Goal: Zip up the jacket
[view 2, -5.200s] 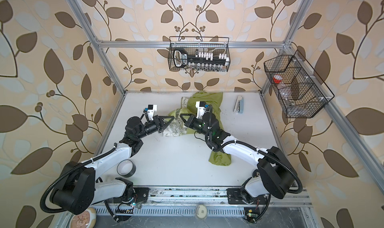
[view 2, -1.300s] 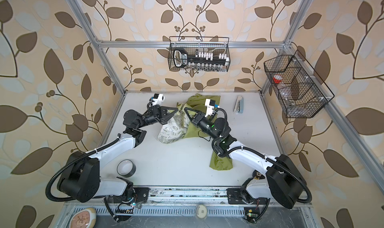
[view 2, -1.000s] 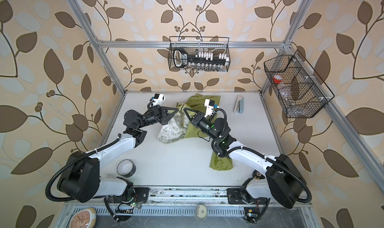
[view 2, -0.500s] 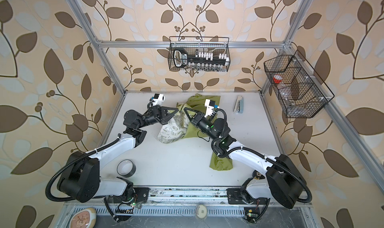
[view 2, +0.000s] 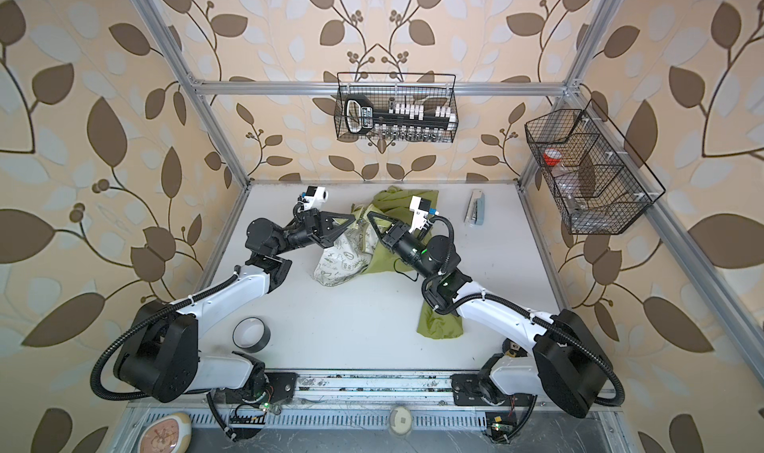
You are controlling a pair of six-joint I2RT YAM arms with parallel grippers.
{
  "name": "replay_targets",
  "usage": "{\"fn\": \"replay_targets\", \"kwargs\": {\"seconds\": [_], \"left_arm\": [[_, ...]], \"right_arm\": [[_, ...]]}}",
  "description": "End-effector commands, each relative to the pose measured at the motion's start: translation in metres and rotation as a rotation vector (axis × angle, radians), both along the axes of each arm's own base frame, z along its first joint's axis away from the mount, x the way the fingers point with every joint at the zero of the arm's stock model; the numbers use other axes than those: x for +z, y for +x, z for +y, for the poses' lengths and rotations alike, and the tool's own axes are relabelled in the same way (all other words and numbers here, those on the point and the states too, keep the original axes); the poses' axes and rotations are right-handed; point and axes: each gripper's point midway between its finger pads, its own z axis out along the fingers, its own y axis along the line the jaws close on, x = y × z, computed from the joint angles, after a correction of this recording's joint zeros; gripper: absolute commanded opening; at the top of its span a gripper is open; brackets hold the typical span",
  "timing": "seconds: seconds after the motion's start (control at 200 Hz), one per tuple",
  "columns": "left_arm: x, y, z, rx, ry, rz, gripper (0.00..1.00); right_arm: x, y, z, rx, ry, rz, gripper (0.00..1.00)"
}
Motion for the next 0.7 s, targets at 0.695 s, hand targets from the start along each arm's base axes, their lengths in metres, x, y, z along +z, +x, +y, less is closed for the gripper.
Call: {"fn": "replay_targets", "kwargs": {"seconds": [0.695], "left_arm": [[0.029, -0.019, 0.002, -0.015, -0.036, -0.144, 0.00]], "right_arm": [[0.008, -0.008, 0.006, 0.028, 0.038, -0.013, 0.00]]}}
